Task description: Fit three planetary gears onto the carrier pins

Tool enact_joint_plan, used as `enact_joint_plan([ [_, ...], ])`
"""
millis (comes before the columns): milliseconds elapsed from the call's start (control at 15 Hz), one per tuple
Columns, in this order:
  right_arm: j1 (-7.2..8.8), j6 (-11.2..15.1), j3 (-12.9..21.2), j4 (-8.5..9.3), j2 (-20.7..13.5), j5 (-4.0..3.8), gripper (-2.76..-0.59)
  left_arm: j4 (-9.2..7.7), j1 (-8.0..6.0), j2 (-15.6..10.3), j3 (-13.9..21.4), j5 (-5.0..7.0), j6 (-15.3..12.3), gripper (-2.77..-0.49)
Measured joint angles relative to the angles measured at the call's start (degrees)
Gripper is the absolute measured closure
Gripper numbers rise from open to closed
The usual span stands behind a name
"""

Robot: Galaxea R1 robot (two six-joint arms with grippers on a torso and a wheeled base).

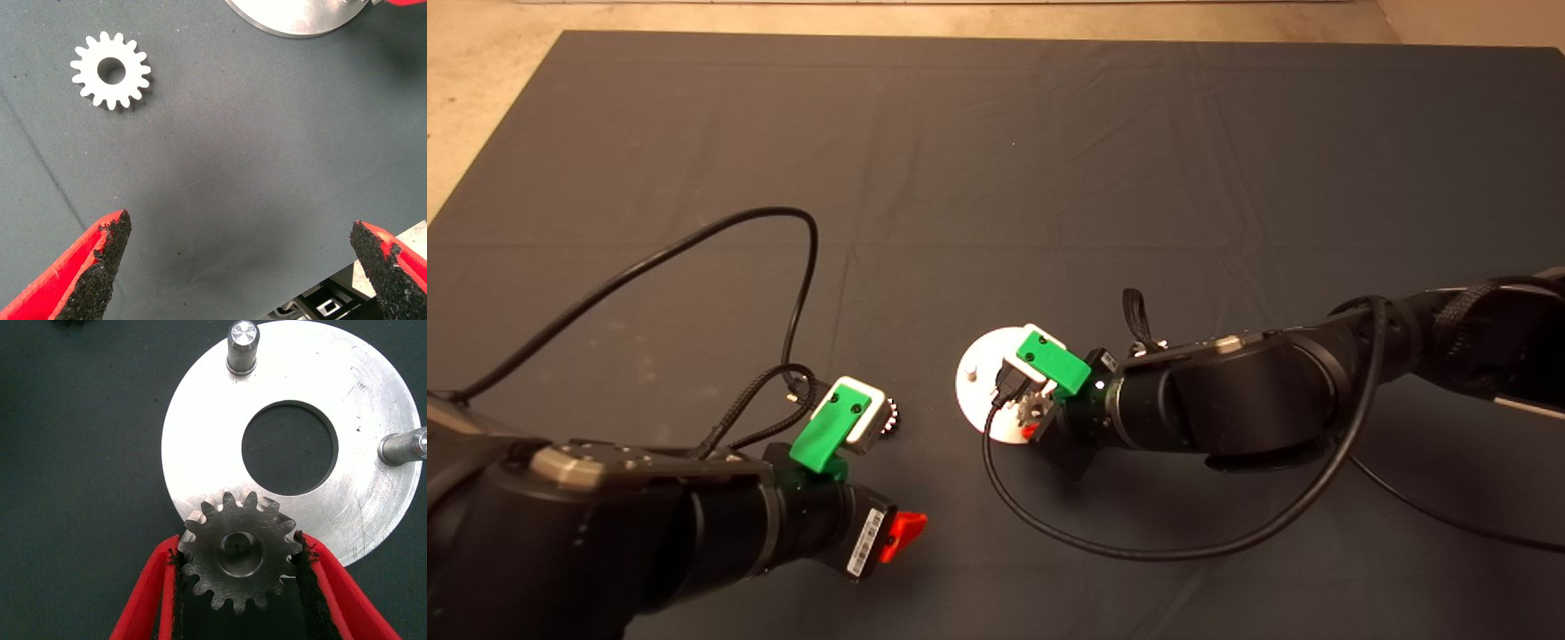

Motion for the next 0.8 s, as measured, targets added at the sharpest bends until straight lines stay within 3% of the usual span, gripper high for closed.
enact_joint_plan([
  [200, -0.27, 0.00, 0.14, 0.15, -0.52, -0.51, -0.92, 0.01, 0.01, 0.00, 0.00, -0.02, 0.00, -2.37],
  [267, -0.41, 0.02, 0.14, 0.15, -0.83, -1.25, -0.92, 0.01, 0.00, 0.02, 0.00, 0.00, 0.00, -2.37],
  [400, -0.51, 0.00, 0.14, 0.15, -1.29, -1.65, -0.92, 0.02, -0.09, 0.02, 0.00, -0.02, 0.00, -2.37],
  [800, -0.52, 0.00, 0.14, 0.15, -1.27, -1.82, -0.92, 0.05, -0.63, 0.02, 0.00, -0.02, 0.00, -2.37],
])
